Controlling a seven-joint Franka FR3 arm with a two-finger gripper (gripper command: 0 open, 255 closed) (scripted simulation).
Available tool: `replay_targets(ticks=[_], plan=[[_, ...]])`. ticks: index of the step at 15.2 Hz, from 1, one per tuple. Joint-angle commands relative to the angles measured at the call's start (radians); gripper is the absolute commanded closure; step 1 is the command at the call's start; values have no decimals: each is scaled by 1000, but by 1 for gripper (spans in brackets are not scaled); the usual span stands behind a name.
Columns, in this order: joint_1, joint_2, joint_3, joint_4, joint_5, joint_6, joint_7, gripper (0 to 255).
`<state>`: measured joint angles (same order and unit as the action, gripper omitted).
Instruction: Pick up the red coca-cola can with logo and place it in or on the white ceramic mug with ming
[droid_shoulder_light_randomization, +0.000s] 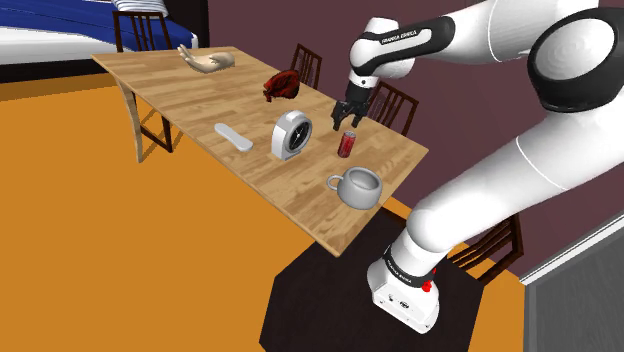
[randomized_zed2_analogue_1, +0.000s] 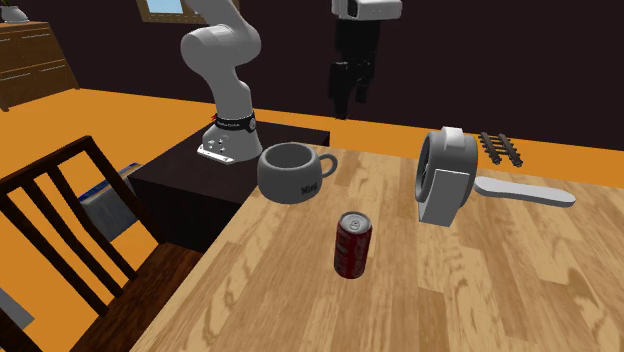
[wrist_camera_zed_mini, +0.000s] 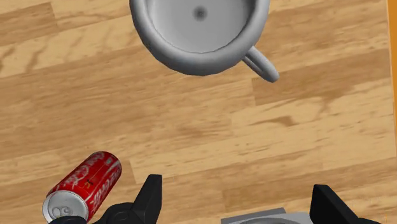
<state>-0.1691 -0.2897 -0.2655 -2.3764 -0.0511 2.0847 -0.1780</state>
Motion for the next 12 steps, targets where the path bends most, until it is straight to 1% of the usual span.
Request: replay_targets(ticks=[1, 6, 12], plan=[[-11, 60, -29, 24, 6, 38, -37, 0], [-36, 229, -89, 114, 53, 114, -132, 0], [-86, 444, -130, 259, 149, 169, -256, 0]])
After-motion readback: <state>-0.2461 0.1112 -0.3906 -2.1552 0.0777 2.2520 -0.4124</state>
